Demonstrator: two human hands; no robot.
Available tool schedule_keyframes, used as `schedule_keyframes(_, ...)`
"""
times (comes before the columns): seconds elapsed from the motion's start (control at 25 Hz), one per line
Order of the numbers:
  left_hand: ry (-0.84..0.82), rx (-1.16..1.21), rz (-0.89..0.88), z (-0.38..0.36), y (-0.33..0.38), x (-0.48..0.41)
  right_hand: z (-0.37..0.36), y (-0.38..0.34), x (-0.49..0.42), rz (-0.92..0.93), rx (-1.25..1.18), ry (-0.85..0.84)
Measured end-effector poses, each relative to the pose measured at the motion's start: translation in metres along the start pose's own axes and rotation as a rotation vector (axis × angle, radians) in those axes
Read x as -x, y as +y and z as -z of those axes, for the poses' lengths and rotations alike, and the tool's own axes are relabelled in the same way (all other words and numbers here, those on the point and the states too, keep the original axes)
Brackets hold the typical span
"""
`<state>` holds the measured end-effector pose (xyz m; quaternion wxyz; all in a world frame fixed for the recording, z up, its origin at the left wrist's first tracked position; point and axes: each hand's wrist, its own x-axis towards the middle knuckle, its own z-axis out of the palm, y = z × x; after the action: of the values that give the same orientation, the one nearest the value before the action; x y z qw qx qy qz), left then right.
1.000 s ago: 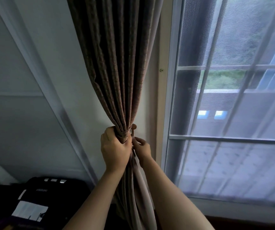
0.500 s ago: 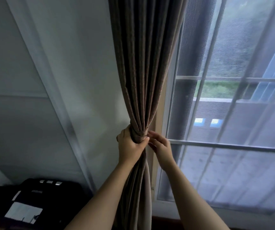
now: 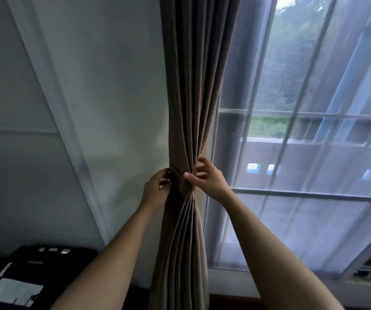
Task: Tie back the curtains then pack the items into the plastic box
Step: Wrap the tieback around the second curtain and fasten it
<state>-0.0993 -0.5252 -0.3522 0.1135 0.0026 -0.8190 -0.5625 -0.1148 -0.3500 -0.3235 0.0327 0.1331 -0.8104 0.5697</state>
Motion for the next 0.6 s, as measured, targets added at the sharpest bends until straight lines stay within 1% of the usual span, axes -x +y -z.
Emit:
schedule_keyframes(0.08, -0.003, -0.116, -0.01, 0.001, -0.004, 0.002, -0.003, -0.005, -0.001, -0.01, 0.074, -0.02)
schedule_keyframes(0.16, -0.013, -0.264, 0.015, -0.002, -0.011, 0.007, -0.006, -0.006, -0.001, -0.007, 0.091, -0.026)
schedule_keyframes(0.2, -0.023, -0.286, 0.049, -0.003, -0.017, 0.011, -0.007, -0.005, 0.0, -0.007, 0.084, -0.024)
schedule_keyframes(0.28, -0.038, -0.204, 0.119, -0.006, -0.026, 0.022, -0.01, -0.001, 0.003, -0.005, 0.084, -0.012)
schedule_keyframes(0.36, -0.019, -0.133, 0.131, -0.006, -0.033, 0.027, -0.01, 0.002, 0.003, -0.008, 0.107, 0.014)
schedule_keyframes(0.44, -0.006, -0.23, 0.106, -0.007, -0.043, 0.024, -0.009, 0.002, 0.002, -0.009, 0.134, 0.009)
schedule_keyframes(0.52, -0.079, -0.337, 0.146, -0.01, -0.049, 0.025, -0.01, 0.0, 0.002, -0.013, 0.132, -0.008)
schedule_keyframes(0.6, -0.143, -0.351, 0.199, -0.014, -0.056, 0.025, -0.01, -0.001, 0.003, -0.014, 0.135, -0.008)
